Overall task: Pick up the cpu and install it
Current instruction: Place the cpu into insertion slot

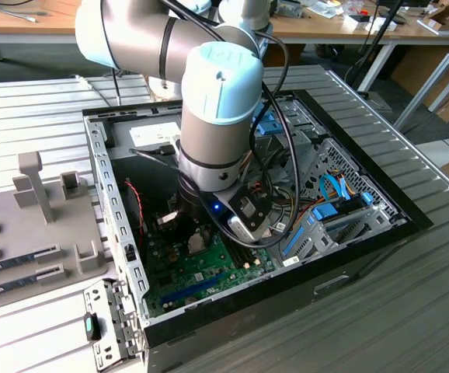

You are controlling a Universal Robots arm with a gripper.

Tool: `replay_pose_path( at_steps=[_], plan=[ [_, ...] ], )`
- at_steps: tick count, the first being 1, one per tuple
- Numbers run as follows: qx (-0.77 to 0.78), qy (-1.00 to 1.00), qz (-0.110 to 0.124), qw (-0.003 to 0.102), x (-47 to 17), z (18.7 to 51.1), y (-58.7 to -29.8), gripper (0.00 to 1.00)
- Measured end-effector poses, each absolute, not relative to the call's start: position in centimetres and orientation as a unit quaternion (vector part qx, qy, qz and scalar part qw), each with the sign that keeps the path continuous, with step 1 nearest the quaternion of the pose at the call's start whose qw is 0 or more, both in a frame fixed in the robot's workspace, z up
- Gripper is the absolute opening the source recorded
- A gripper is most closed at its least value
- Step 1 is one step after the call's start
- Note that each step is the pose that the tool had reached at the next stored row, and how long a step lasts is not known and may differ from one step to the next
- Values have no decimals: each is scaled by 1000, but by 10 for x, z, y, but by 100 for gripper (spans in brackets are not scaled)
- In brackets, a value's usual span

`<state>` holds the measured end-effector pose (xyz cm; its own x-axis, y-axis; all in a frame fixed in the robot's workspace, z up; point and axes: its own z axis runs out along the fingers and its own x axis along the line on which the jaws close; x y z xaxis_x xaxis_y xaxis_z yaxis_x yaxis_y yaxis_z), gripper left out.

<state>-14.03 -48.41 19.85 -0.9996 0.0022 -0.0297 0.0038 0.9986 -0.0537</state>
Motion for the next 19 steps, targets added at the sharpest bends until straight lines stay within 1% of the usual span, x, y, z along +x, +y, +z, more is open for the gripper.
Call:
replay_pose_path(
  at_steps=[8,9,19],
  plan=[
    [2,1000,-26,15,-140,196,-484,48],
    [2,1000,-26,15,-140,196,-484,55],
    [2,1000,-26,15,-140,205,-484,55]
  ],
)
